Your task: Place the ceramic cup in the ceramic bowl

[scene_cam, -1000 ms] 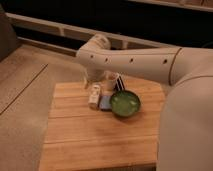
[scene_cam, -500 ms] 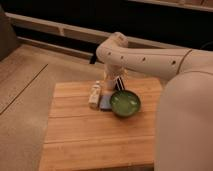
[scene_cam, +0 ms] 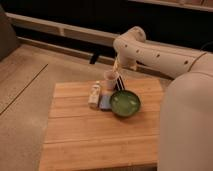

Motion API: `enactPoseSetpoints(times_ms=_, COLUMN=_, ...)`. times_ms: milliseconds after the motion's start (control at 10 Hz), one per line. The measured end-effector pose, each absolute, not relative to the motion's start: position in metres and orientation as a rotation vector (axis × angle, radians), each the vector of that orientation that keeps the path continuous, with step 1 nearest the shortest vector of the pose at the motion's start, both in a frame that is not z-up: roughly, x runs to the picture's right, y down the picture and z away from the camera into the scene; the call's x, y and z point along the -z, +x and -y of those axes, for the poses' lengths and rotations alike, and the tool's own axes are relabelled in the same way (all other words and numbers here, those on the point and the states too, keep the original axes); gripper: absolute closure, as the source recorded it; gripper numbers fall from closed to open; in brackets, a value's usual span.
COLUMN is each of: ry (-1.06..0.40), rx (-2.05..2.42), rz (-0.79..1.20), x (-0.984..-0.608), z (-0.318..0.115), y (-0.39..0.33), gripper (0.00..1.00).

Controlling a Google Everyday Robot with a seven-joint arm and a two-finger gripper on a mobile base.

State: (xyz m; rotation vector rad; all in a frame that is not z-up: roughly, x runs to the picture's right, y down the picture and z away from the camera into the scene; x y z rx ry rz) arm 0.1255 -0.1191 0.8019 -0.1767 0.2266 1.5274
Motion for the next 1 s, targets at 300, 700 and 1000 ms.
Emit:
enactPoseSetpoints(times_ms=300, ry=-0.182, rx=-1.527, rz=-0.222, x=-0.802, z=0.119, y=0.121, gripper=0.35)
enactPoseSetpoints(times_ms=700, ry=-0.118, rx=-1.498, rz=-0.222, x=-0.803, z=0.137, y=0.132, gripper=0.35)
enactPoseSetpoints(times_ms=1000, ry=-0.037, rx=-1.431, rz=-0.146, x=-0.805, z=0.18, y=0.121, gripper=0.35)
